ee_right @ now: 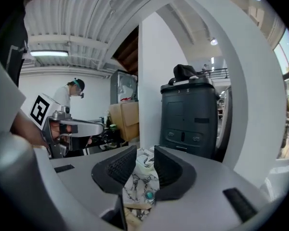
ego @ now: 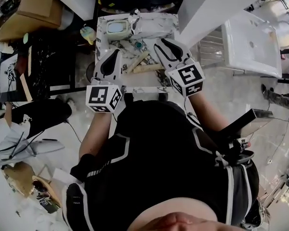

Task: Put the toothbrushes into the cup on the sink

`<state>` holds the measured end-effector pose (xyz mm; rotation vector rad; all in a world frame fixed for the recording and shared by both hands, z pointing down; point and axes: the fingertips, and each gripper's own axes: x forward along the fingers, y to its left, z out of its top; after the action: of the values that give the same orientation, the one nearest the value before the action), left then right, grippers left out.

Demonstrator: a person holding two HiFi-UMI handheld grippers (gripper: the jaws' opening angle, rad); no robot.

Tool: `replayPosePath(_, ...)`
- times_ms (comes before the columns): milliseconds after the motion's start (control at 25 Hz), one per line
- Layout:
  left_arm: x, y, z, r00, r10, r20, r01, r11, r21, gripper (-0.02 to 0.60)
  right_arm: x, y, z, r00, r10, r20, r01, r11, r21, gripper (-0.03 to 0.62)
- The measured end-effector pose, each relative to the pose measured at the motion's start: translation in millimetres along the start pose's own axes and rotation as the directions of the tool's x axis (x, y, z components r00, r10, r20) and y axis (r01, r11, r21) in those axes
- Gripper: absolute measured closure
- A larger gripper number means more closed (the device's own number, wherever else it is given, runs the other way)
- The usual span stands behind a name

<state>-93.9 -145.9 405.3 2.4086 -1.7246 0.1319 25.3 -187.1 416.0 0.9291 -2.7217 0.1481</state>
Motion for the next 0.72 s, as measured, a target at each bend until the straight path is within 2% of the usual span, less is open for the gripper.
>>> replayPosePath(120,-4,6,-17,0.998,0.056,-0.033,-0.057,0.998,-0.025,0.575,18,13,-18,0.989,0.131,-0.070,-0.135,0.989,-0.053,0.464)
replayPosePath(280,-13,18,-36,0.991,0.117,-0.065,-0.121,0.991,-0.059,0.575,44,36,-46,0.948,0.275,-0.161,-0.293,0.951,-0.104,0.434)
replayPosePath(440,-17,28,-50,0.990,0.115,-0.083,-0.121,0.990,-0.073,0.575,70,55,-80,0.907,0.334,-0.258,-0.382,0.910,-0.162,0.424)
replayPosePath(720,-31,52,-68,0.985,0.136,-0.104,-0.147,0.983,-0.110,0.575,106,80,-145,0.811,0.383,-0.442,-0.505,0.840,-0.200,0.393)
